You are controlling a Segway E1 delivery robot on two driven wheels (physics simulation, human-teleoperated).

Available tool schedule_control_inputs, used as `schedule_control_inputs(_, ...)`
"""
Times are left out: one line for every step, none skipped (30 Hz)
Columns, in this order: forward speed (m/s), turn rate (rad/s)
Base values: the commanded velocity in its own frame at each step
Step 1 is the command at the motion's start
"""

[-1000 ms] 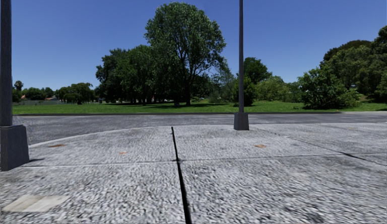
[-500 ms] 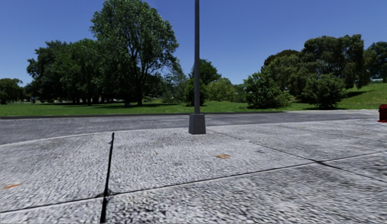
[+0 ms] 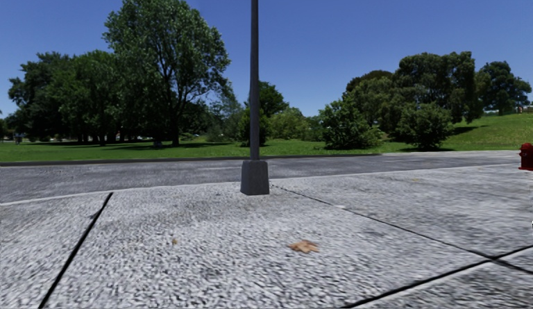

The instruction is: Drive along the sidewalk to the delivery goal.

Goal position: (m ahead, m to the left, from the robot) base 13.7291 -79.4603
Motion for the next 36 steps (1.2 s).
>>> schedule_control_inputs(1.76, -1.02)
schedule_control_inputs(1.76, -1.02)
schedule_control_inputs(1.76, -1.02)
schedule_control_inputs(1.76, -1.02)
schedule_control_inputs(1.76, -0.98)
schedule_control_inputs(1.76, -0.98)
schedule_control_inputs(1.76, -0.53)
schedule_control_inputs(1.76, -0.32)
schedule_control_inputs(1.76, -0.09)
schedule_control_inputs(1.76, -0.01)
schedule_control_inputs(1.76, -0.01)
schedule_control_inputs(1.76, 0.00)
schedule_control_inputs(1.76, 0.00)
schedule_control_inputs(1.76, 0.00)
schedule_control_inputs(1.76, -0.09)
schedule_control_inputs(1.76, -0.09)
schedule_control_inputs(1.76, -0.30)
schedule_control_inputs(1.76, -0.48)
schedule_control_inputs(1.76, -0.64)
schedule_control_inputs(1.76, -0.76)
schedule_control_inputs(1.76, -0.76)
schedule_control_inputs(1.76, -0.81)
schedule_control_inputs(1.76, -0.83)
schedule_control_inputs(1.76, -0.83)
schedule_control_inputs(1.76, -0.83)
schedule_control_inputs(1.76, -0.83)
schedule_control_inputs(1.76, -0.83)
schedule_control_inputs(1.76, -0.83)
schedule_control_inputs(1.76, -0.83)
schedule_control_inputs(1.76, -0.83)
schedule_control_inputs(1.76, -0.83)
schedule_control_inputs(1.76, -0.82)
schedule_control_inputs(1.76, -0.82)
schedule_control_inputs(1.76, -0.81)
schedule_control_inputs(1.76, -0.34)
schedule_control_inputs(1.76, -0.13)
